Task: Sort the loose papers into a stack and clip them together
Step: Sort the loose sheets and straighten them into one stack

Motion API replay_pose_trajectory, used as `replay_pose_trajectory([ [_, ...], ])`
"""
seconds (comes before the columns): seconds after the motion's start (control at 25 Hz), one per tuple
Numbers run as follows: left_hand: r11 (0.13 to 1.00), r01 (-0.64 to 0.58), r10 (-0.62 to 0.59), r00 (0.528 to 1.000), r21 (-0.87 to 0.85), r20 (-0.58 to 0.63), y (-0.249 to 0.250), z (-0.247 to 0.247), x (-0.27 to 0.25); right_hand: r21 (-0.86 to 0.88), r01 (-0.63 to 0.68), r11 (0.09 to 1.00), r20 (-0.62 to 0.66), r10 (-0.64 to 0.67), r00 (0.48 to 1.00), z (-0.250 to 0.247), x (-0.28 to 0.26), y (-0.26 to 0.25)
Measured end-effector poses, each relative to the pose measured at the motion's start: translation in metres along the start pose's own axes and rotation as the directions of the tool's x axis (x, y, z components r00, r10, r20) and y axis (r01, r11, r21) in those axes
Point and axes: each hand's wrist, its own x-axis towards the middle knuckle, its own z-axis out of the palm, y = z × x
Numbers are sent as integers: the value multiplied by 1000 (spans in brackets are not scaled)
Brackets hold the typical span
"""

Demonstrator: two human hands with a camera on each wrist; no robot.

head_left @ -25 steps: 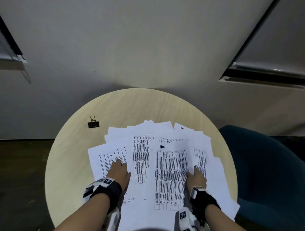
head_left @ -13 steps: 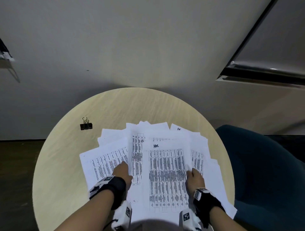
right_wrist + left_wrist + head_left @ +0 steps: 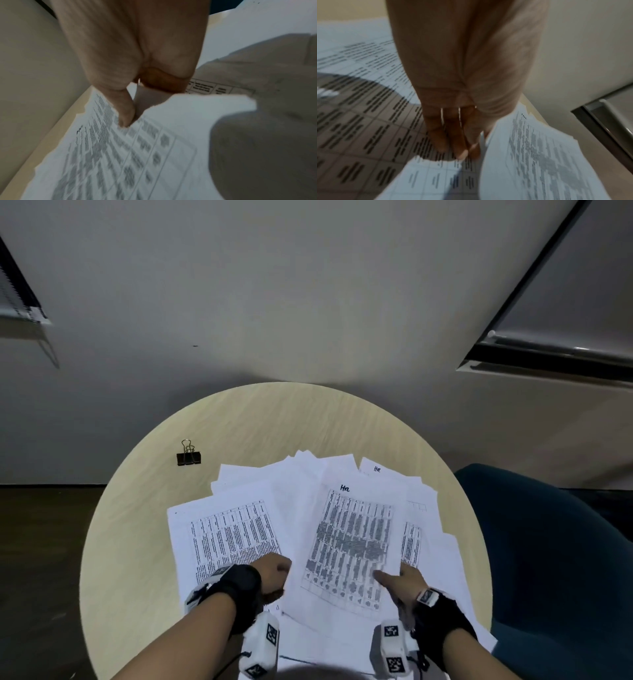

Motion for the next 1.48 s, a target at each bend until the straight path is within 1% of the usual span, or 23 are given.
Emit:
replay_pose_trajectory([
  [0.08,995,82,-65,970,64,-234,-4,-6,2,100,13,995,-129,0,992,-5,-2,5],
  [0.12,971,200,-137,914,132,-381,-10,-11,1,99,30,995,-165,-13,986,-9,-5,7],
  [0.16,923,341,-229,859,178,-458,-17,-15,-3,90,51,995,-188,-33,982,-14,-8,7],
  [0.24,832,523,-410,805,184,-429,-30,-16,-15,106,52,993,-151,-36,988,-16,-13,8],
  [0.32,827,498,-404,849,260,-340,-42,-4,-15,115,0,993,-92,11,996,-9,-8,14],
  [0.4,845,336,-244,935,417,-259,-45,8,-12,78,-27,997,3,26,1000,0,-6,16],
  [0.48,869,241,-118,949,432,-292,-47,9,-8,-11,25,1000,83,-24,996,14,-15,4],
  [0.52,874,287,-124,912,393,-390,-47,6,-10,-92,32,995,87,-24,996,22,-19,-1],
  [0.6,848,494,-306,750,190,-586,-48,-1,-16,-192,116,975,120,-94,988,35,-26,-14],
  [0.64,823,564,-418,683,68,-599,-45,-5,-22,-204,166,965,151,-137,979,42,-30,-22],
  [0.68,815,577,-489,647,-42,-585,-44,-6,-26,-221,188,957,190,-147,971,51,-33,-27],
  [0.76,814,556,-552,650,-168,-523,-39,-7,-26,-219,210,953,250,-153,956,69,-34,-35],
  [0.84,802,494,-597,653,-335,-467,-38,-10,-23,-224,202,953,264,-140,954,84,-37,-43],
  [0.88,799,433,-594,678,-417,-433,-43,-10,-20,-201,171,965,270,-113,956,89,-38,-44],
  [0.96,815,300,-519,758,-496,-395,-49,-11,-23,-137,126,983,338,-74,938,92,-45,-48],
  [1.0,828,240,-460,806,-506,-371,-49,-11,-25,-94,151,984,368,-107,924,90,-47,-50],
  [1.08,846,82,-347,834,-527,-428,-53,-15,-22,11,229,973,294,-222,930,83,-51,-57],
  [1.16,781,-142,-231,839,-609,-493,-26,-30,-41,145,326,934,80,-339,937,72,-58,-78],
  [1.24,732,-361,-120,766,-577,-632,17,-57,-63,317,447,836,-88,-444,892,58,-67,-105],
  [1.28,742,-449,-57,698,-498,-714,41,-74,-77,387,509,769,-159,-488,858,52,-71,-118],
  [1.36,733,-589,113,599,-340,-793,72,-104,-93,410,625,665,-279,-561,779,36,-78,-135],
  [1.44,708,-648,185,554,-281,-812,80,-115,-95,359,716,599,-343,-629,698,20,-93,-150],
  [1.48,694,-647,168,572,-315,-803,73,-113,-90,350,735,581,-355,-644,678,19,-98,-151],
])
